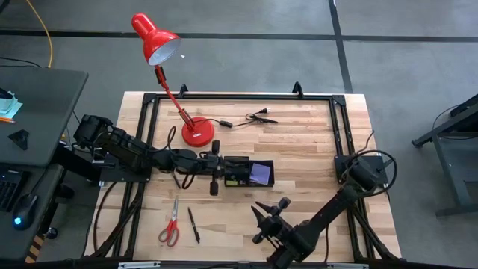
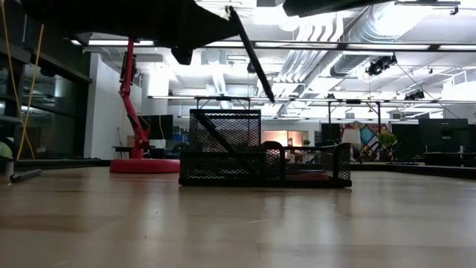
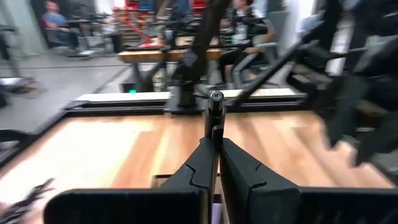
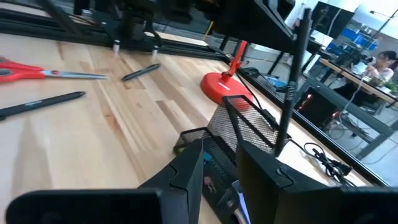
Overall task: Pick and place office supplies into organizer
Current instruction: Put the top right black pen into the black desk organizer
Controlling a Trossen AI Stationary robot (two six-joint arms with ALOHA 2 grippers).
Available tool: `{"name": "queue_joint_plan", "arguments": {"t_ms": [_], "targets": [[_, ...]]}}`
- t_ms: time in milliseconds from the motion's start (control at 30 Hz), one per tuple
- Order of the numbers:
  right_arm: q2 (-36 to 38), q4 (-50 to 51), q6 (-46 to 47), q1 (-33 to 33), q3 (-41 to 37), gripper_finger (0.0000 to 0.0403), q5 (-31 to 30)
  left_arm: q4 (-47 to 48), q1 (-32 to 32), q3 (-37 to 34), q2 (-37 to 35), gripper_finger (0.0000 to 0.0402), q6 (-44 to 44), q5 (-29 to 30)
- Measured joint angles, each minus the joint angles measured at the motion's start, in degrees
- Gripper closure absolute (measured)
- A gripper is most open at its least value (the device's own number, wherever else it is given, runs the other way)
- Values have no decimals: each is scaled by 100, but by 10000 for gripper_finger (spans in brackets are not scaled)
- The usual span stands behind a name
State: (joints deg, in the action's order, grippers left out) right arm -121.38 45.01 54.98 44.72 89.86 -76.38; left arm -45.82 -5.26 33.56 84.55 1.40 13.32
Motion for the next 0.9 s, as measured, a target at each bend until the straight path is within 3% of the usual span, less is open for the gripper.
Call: {"name": "queue_joint_plan", "arguments": {"t_ms": [500, 700, 900], "targets": [[0, -2, 20, 106, 0, 316, 25, 166, -24, -4, -55, 394, 318, 1186], [0, -2, 20, 106, 0, 316, 35, 219, -362, -4, -55, 394, 633, 2017], [0, -2, 22, 95, 0, 316, 27, 294, -756, -6, -52, 394, 828, 2364]]}}
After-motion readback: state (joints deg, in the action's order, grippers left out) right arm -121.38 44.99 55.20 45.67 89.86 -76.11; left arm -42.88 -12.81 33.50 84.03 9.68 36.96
